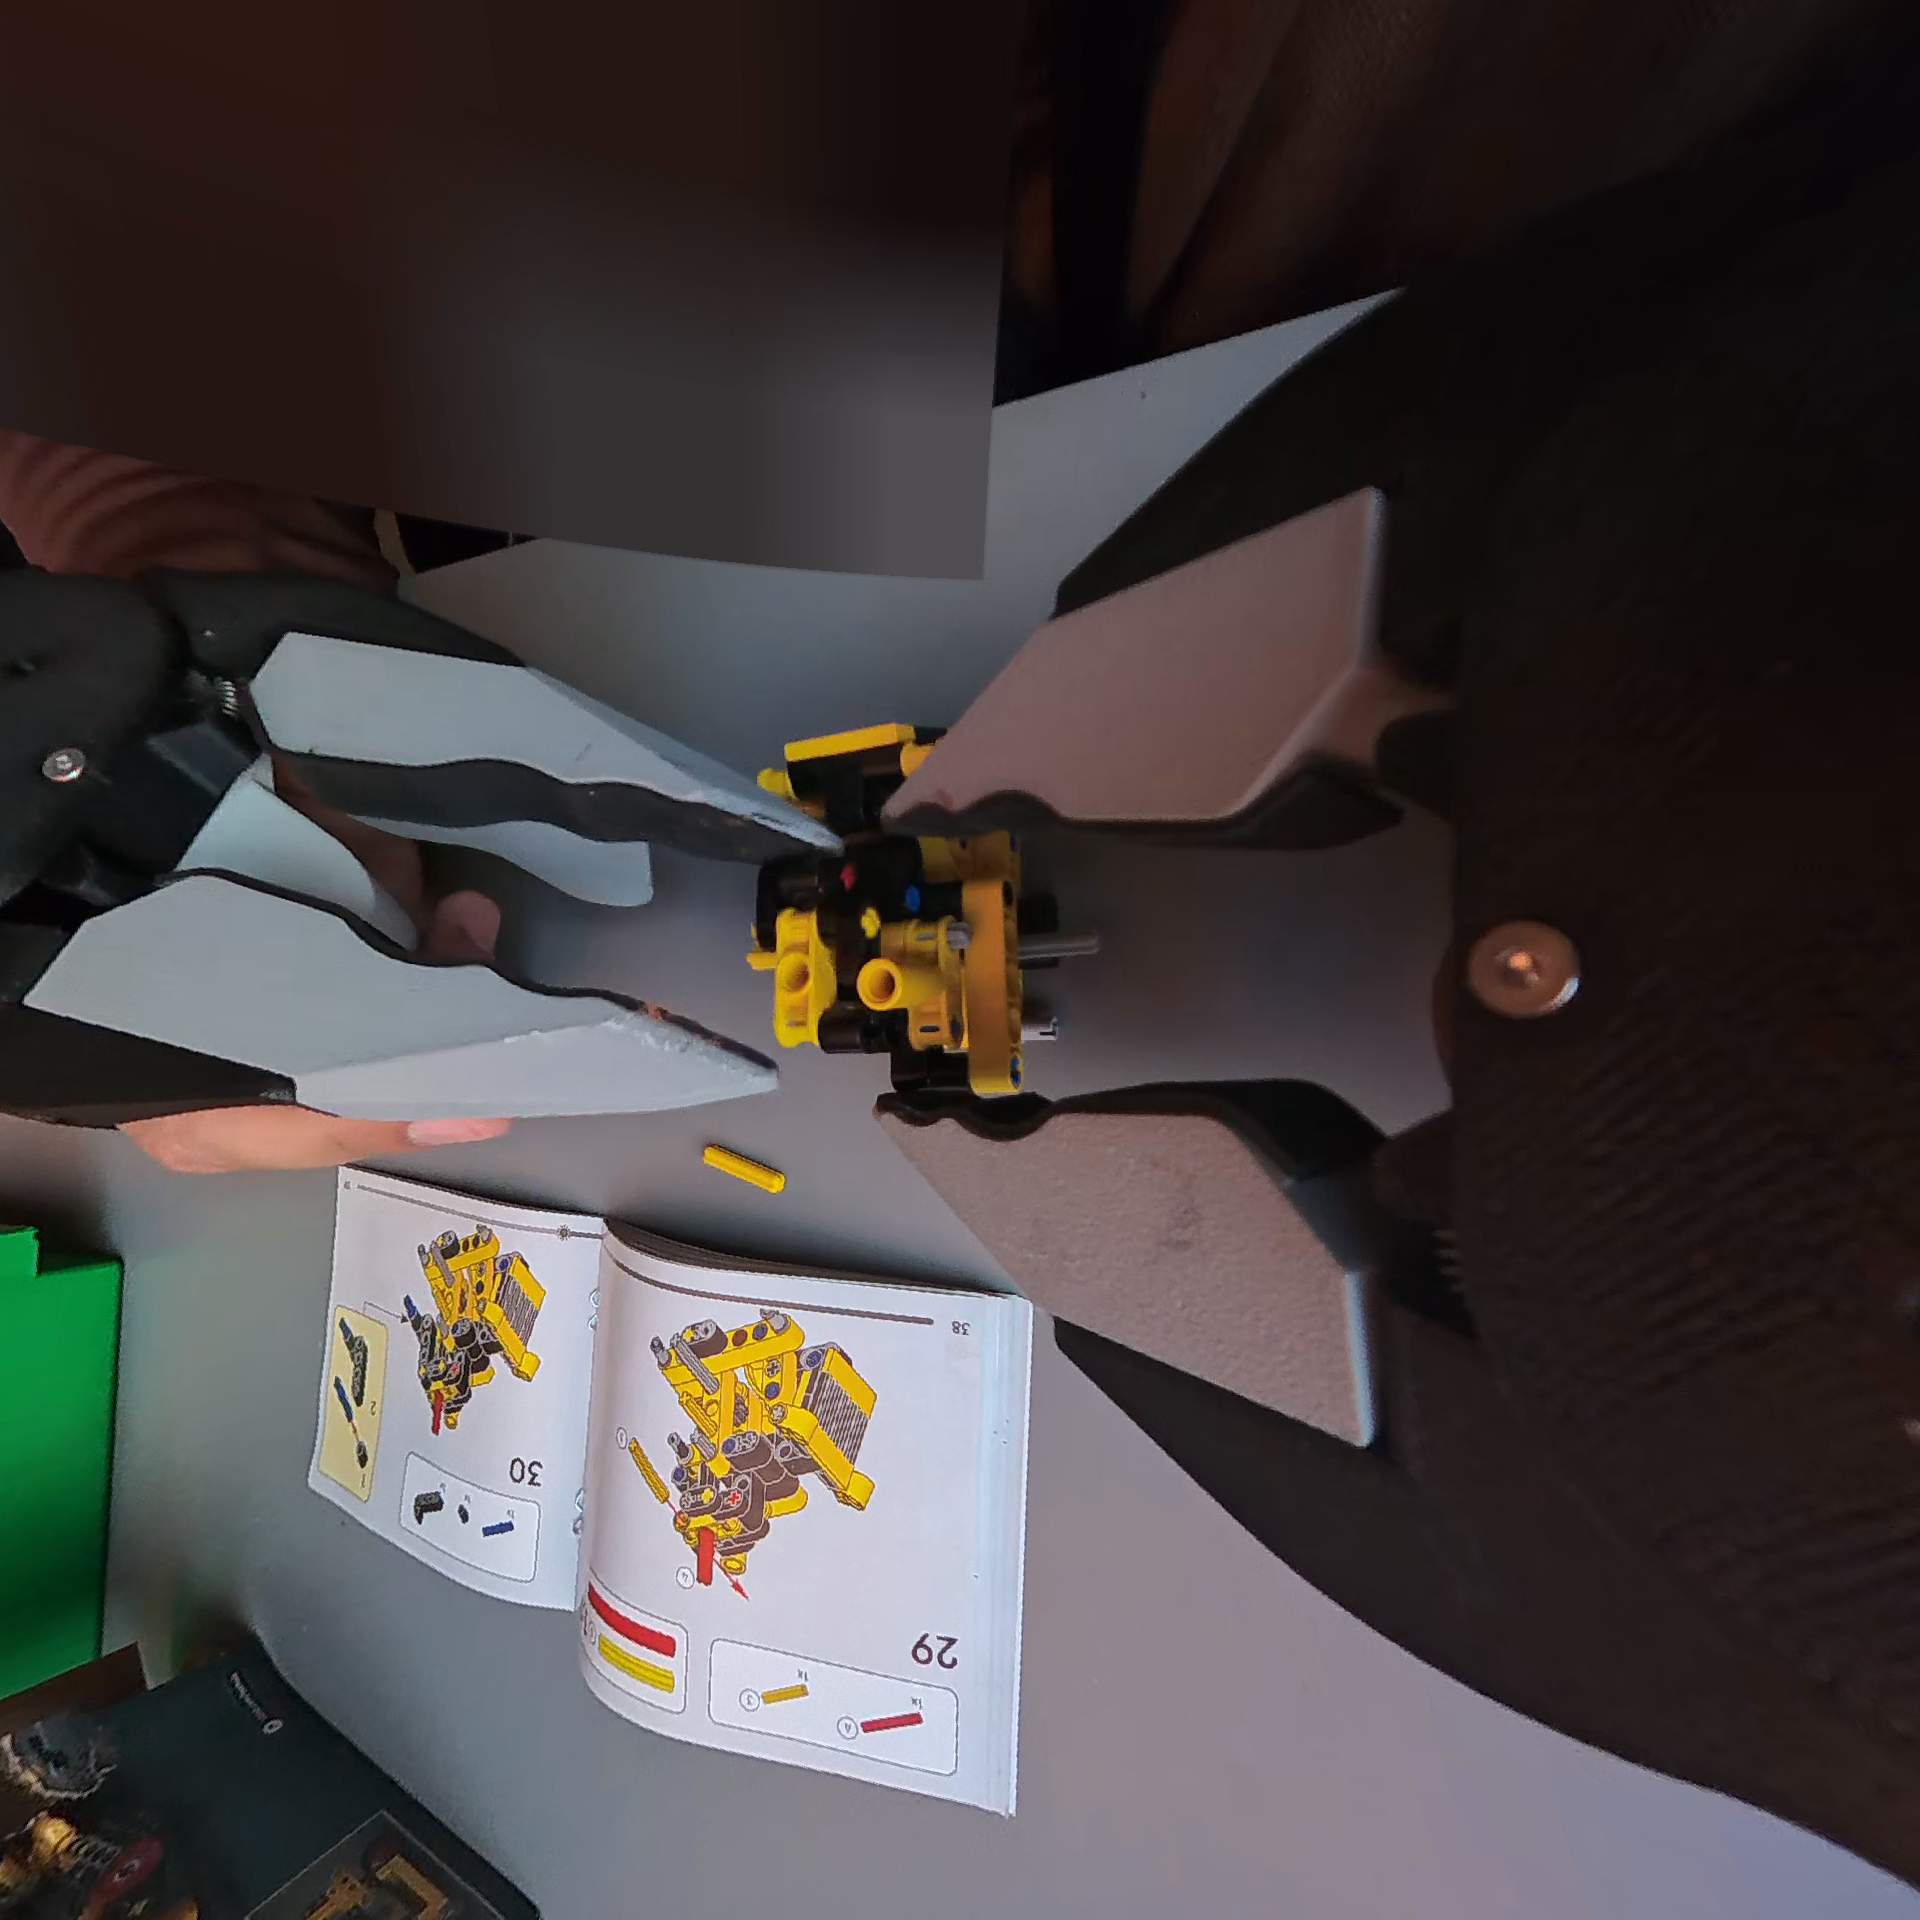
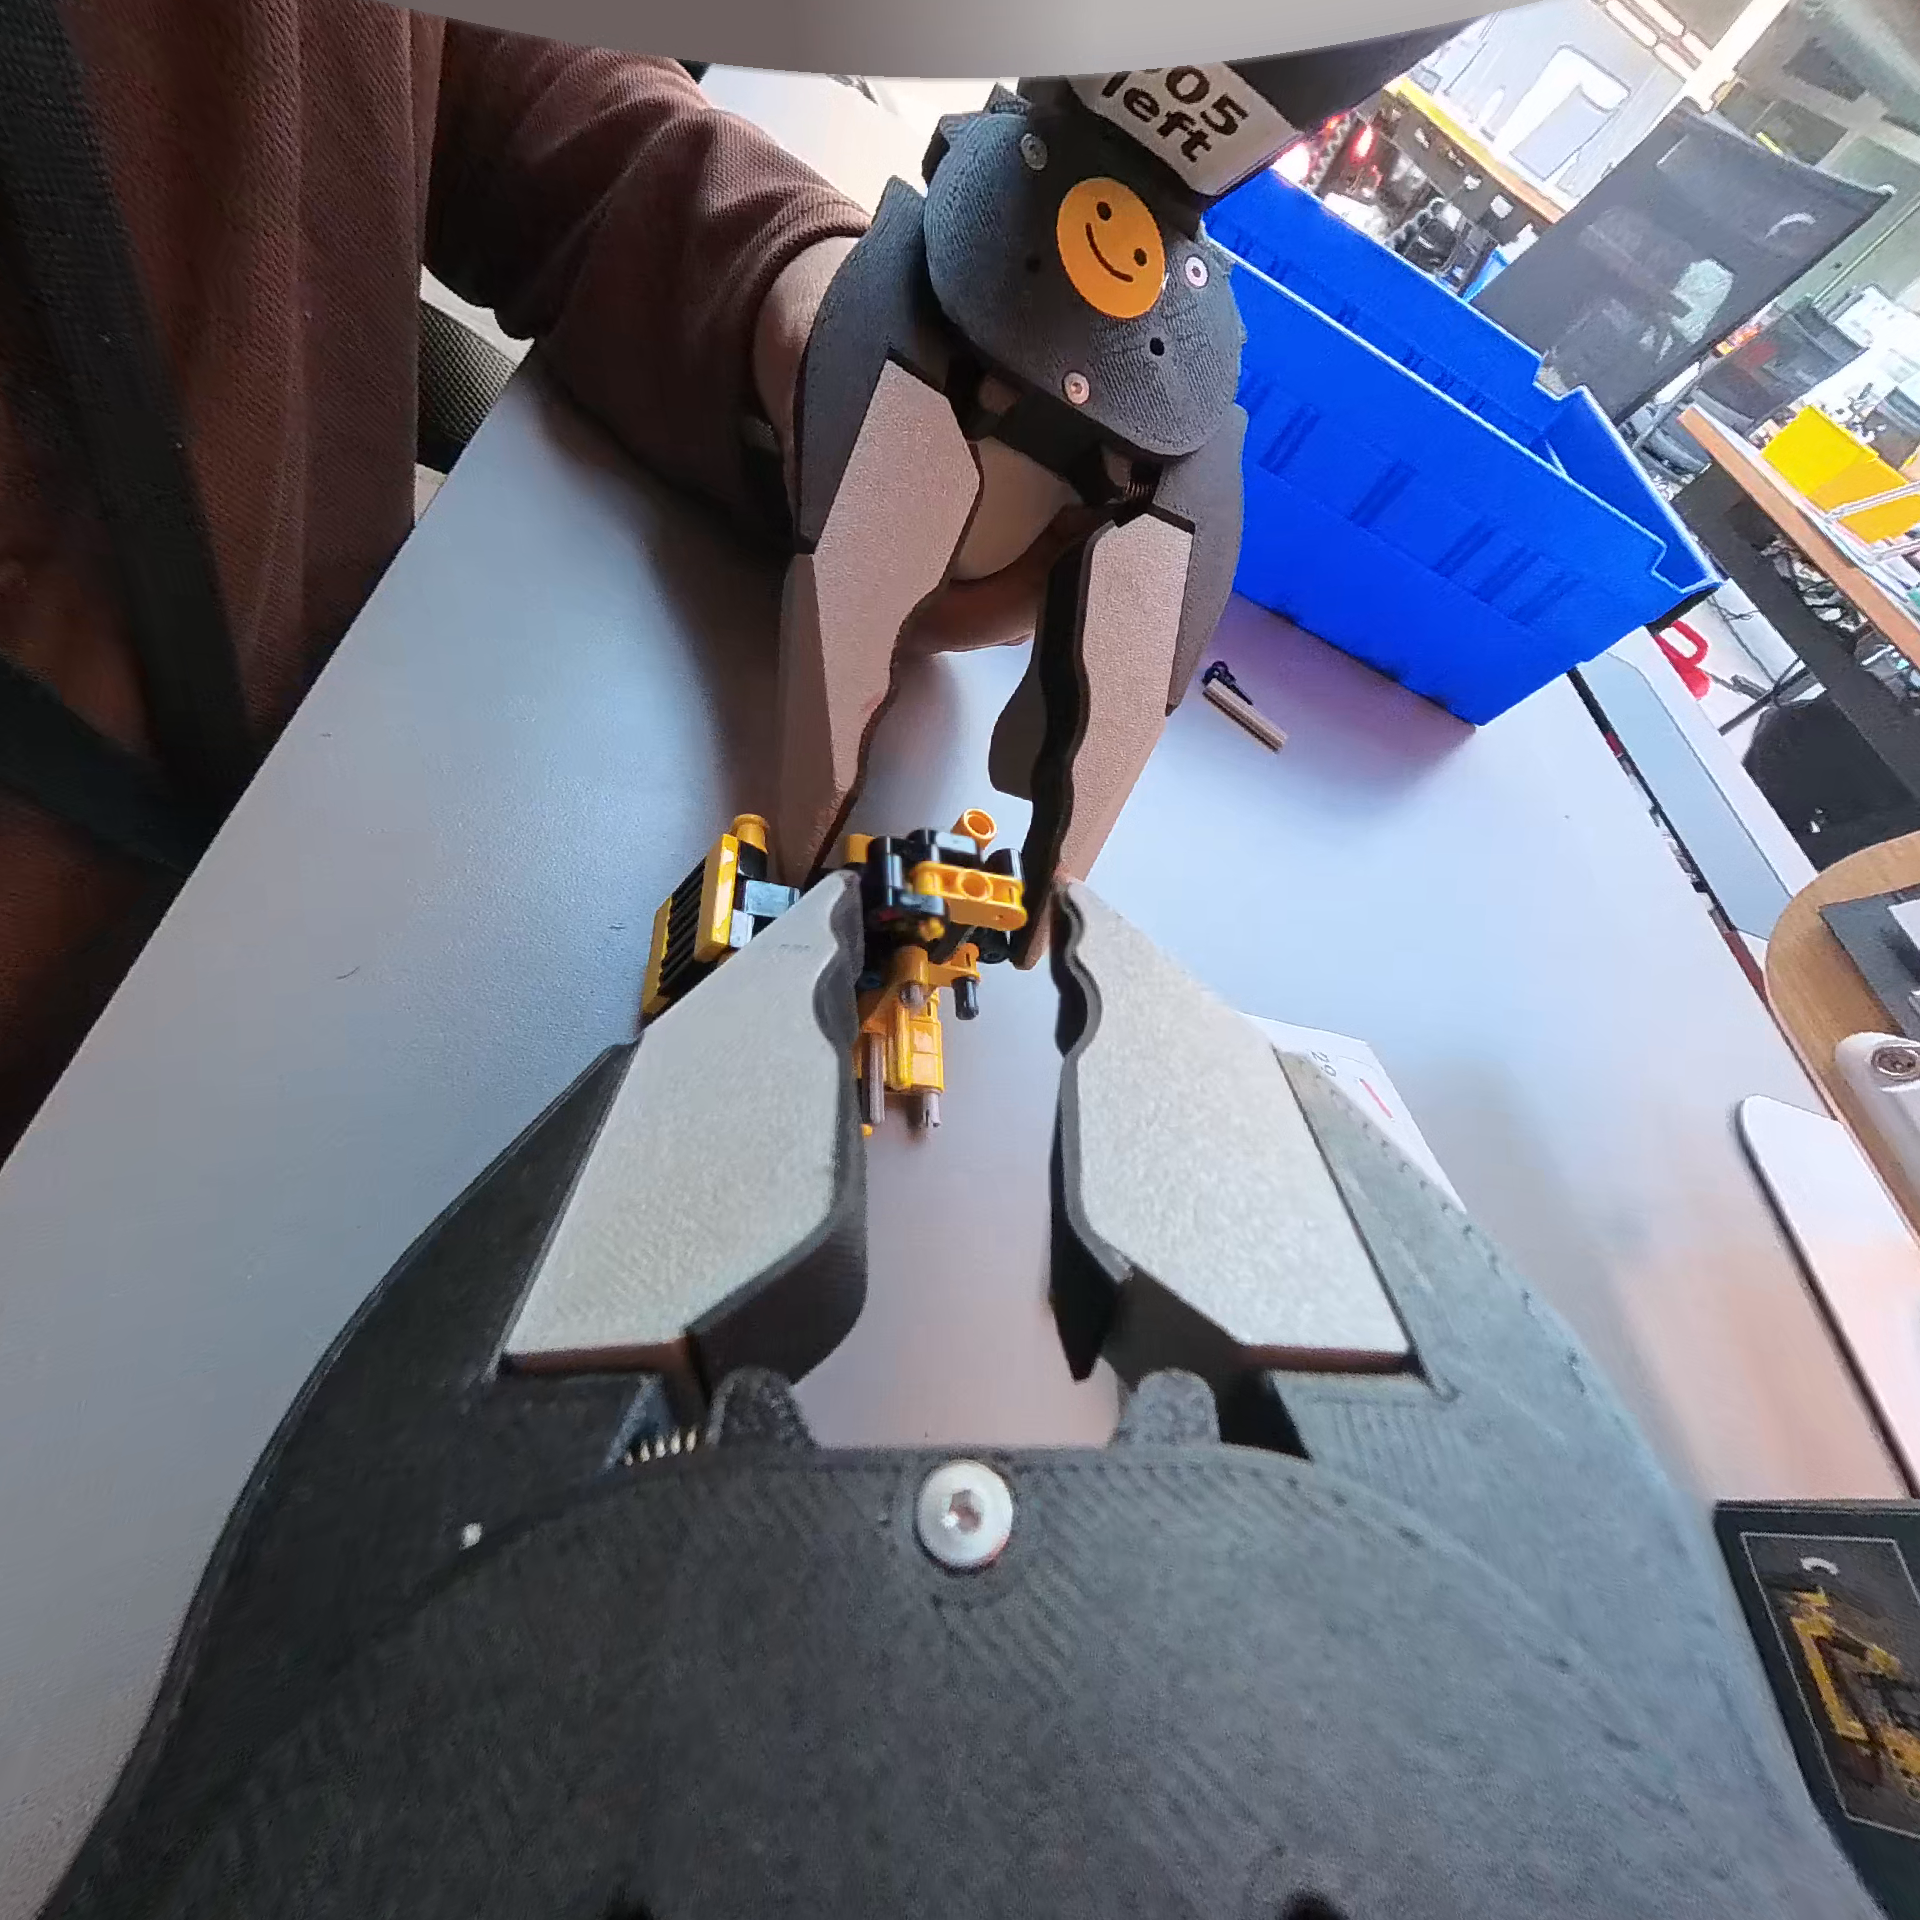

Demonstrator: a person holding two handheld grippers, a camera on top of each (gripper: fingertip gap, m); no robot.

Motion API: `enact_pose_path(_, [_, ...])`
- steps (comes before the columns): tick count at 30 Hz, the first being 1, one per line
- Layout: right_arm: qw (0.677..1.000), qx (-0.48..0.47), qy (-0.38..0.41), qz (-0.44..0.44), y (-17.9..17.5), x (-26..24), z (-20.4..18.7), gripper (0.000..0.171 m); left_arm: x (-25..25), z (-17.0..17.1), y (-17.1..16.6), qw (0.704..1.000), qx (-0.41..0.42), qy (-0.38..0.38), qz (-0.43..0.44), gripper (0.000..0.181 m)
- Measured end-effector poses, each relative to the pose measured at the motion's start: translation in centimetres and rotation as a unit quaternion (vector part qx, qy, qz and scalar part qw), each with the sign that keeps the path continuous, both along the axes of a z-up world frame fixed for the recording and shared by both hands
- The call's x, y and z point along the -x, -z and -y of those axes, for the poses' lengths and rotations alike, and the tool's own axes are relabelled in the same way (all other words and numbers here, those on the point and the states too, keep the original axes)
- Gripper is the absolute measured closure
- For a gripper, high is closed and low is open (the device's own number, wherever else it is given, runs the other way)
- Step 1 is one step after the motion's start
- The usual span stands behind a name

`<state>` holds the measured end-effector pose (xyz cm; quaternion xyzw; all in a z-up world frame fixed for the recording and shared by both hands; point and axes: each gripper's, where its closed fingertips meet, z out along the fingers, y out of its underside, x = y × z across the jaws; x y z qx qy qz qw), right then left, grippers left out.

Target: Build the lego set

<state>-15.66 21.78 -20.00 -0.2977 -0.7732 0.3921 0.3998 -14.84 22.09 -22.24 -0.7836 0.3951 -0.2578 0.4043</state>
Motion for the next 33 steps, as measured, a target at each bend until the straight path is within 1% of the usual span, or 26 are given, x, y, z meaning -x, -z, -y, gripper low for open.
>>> enact_pose_path(1, [1.000,0.003,0.000,-0.001,-0.06,0.01,-0.01,0.140,-0.01,0.00,0.00,1.000,0.000,0.000,0.000,0.135])
enact_pose_path(6, [1.000,0.014,-0.009,0.000,-0.16,-0.13,0.18,0.141,-0.05,0.01,0.01,1.000,-0.001,0.001,-0.001,0.135])
enact_pose_path(33, [1.000,-0.001,-0.007,0.004,0.18,-0.06,0.21,0.144,-0.08,-0.04,0.02,1.000,0.000,0.001,-0.001,0.135])
